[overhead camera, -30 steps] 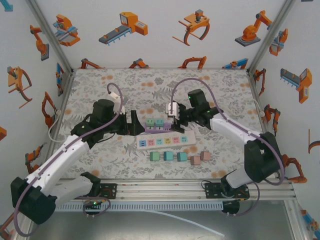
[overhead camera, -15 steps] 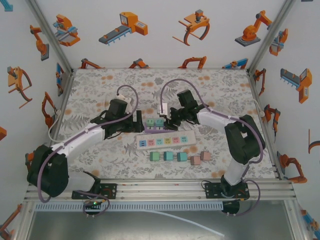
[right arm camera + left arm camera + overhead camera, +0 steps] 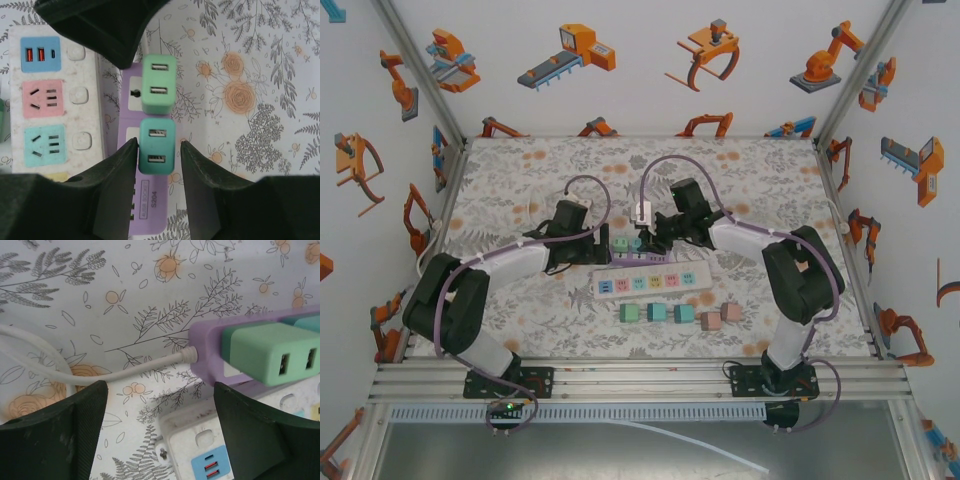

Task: Pull the plug off the socket

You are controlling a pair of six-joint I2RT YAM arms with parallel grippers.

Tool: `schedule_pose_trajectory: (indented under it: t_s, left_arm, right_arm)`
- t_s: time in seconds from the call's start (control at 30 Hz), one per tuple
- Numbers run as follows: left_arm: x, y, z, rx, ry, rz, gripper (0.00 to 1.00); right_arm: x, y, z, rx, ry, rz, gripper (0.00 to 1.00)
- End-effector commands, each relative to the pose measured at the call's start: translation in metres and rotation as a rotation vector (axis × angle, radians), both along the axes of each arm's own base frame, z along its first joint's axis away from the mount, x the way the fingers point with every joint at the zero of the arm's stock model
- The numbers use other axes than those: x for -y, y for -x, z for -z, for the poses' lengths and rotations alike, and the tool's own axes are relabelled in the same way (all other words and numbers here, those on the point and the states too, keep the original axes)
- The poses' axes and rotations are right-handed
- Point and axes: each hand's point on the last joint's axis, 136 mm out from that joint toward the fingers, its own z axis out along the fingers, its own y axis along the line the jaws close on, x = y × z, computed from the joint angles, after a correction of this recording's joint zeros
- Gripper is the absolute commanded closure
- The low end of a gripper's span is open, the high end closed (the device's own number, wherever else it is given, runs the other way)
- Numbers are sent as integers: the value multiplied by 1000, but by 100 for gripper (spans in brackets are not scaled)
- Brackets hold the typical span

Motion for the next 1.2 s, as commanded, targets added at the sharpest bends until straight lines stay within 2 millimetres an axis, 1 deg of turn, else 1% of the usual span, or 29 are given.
schedule_pose_trajectory:
  t_s: [0.0,0.13,0.3,0.37,0.47,0.57,0.67,0.83,0.97,1.17]
  left_arm:
    - [5,-13,-8,34,14,-20,22]
    - [1,-9,-3,23,-5,-35,22]
    - [-3,-5,-2,21,-6,-47,22]
    - [-1,-6,-6,32,9,-47,22]
    - [4,-7,-17,66,57,-40,22]
    - [7,-10,-24,94,81,-42,18]
    - [6,-12,-18,83,66,-49,17]
    - [4,-11,0,30,46,-70,18]
    - [-4,-3,16,-33,-3,-93,20]
    - [-20,8,27,-67,-59,-125,21]
  right_arm:
    - [-7,2,-2,-13,-32,-16,62]
    - [-7,1,-1,-17,-24,-11,65]
    - [-7,2,-1,-23,-26,-16,70]
    - [-8,3,-3,-22,-31,-21,72]
    - [-8,3,-4,-22,-30,-20,73]
    - [-8,4,-4,-27,-31,-25,73]
    - [-8,5,-5,-30,-32,-28,73]
    - [-7,7,-6,-32,-34,-30,74]
    - [-8,8,-11,-31,-49,-34,75]
    - [-9,7,-20,-19,-70,-30,75]
